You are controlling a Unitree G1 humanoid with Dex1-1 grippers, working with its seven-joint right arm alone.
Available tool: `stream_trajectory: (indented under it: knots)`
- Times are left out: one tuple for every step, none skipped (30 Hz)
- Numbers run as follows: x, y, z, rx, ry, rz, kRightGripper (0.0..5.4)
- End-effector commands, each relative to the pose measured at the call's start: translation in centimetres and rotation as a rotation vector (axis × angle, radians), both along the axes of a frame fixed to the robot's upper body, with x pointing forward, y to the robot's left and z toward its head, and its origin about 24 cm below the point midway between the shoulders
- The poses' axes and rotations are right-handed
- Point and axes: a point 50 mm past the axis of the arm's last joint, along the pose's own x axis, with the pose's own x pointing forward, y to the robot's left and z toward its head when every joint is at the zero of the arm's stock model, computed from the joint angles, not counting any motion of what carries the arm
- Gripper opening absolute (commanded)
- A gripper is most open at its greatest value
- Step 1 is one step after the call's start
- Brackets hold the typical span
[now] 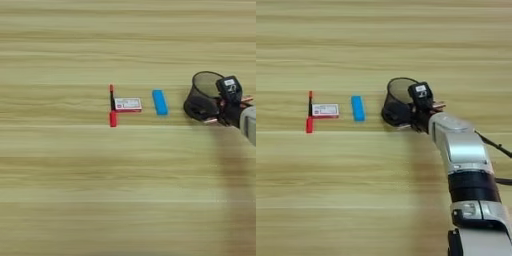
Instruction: Move the objects on the table
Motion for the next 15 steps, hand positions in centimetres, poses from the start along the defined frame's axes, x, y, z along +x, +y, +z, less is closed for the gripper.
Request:
stream_trajectory:
  knots:
    - [2.2, 0.4, 3.8, -0.034, -0.152, 0.019, 5.38]
    - [2.4, 0.5, 3.8, -0.032, -0.153, 0.02, 5.38]
    - [2.5, 0.5, 3.8, -0.031, -0.153, 0.021, 5.38]
    - [2.6, 0.6, 3.8, -0.029, -0.154, 0.025, 5.38]
    - [2.7, 0.7, 3.8, -0.027, -0.154, 0.029, 5.38]
    - [2.8, 0.8, 3.8, -0.027, -0.154, 0.031, 5.38]
    - [3.0, 0.9, 3.8, -0.024, -0.156, 0.032, 5.38]
    - [3.1, 1.0, 3.9, -0.023, -0.159, 0.031, 5.38]
    - [3.2, 1.0, 3.9, -0.022, -0.162, 0.03, 5.38]
    - [3.3, 1.0, 3.9, -0.02, -0.164, 0.03, 5.38]
    - [3.3, 1.0, 4.0, -0.019, -0.166, 0.03, 5.38]
    - [3.4, 1.1, 4.0, -0.017, -0.168, 0.03, 5.38]
    - [3.4, 1.1, 4.0, -0.015, -0.17, 0.029, 5.38]
    - [3.5, 1.1, 4.1, -0.014, -0.173, 0.028, 5.38]
    - [3.5, 1.0, 4.1, -0.012, -0.176, 0.027, 5.38]
